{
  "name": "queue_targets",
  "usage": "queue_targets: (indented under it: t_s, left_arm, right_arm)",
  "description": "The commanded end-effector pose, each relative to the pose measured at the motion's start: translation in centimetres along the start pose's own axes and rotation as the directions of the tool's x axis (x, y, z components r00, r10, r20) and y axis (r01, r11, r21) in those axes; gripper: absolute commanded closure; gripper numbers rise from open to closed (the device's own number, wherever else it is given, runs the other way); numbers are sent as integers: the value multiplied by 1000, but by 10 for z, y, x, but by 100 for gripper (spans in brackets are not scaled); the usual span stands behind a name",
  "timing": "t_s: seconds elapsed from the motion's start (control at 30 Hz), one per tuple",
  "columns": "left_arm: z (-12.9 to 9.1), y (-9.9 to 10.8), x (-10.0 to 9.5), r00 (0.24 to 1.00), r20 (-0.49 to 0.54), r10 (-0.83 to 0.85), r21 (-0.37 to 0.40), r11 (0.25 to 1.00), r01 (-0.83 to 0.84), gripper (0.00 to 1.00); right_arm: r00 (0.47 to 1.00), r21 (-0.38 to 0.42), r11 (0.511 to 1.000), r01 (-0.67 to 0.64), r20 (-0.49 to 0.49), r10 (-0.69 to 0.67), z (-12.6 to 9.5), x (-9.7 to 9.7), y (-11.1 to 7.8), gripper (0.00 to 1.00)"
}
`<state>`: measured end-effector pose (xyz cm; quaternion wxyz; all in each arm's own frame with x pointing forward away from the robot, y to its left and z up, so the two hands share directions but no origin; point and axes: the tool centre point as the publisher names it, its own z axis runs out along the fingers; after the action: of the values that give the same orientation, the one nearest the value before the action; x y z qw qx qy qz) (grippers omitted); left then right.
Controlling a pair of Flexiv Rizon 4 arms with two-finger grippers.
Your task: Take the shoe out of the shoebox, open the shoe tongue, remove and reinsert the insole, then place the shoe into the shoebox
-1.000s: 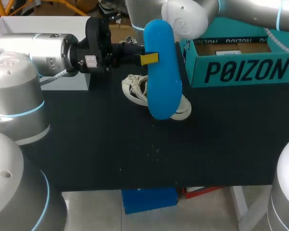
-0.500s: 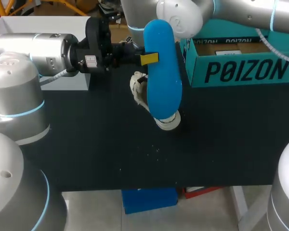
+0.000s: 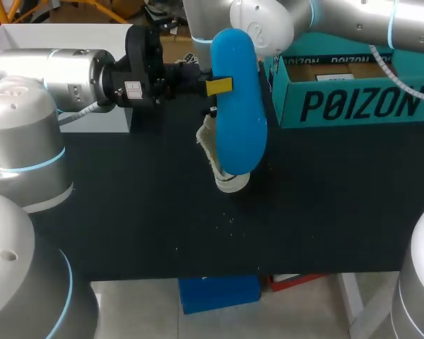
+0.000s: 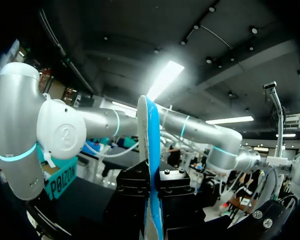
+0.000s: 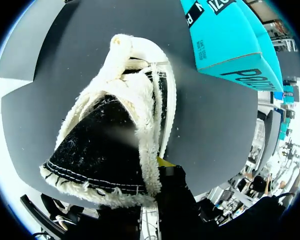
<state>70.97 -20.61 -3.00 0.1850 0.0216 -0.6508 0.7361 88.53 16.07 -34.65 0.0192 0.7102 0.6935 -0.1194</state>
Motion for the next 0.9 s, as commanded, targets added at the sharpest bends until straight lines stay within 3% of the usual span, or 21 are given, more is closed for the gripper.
queue_targets:
  t_s: [0.03,0.57,0.6,0.67,0.9]
  left_arm:
    - [2,1,0,1000,4,3,2,1000,-3,100]
    - [2,1,0,1000,4,3,2,1000,-3,100]
    - [2,1,0,1000,4,3,2,1000,-3,100]
    - [2,1,0,1000,4,3,2,1000,-3,100]
    - [2,1,0,1000,4,3,2,1000,-3,100]
  right_arm:
    - [1000,-20,1000,3,-6,-4,12,9,3,100]
    - [999,-28,999,-41,7,41,54,10,-3,100]
    - [999,-38,998,-41,10,42,55,9,-2,82]
    - [999,-61,997,-43,-3,43,55,5,-3,0]
    - [989,-100,994,-51,-145,36,32,-22,-7,0]
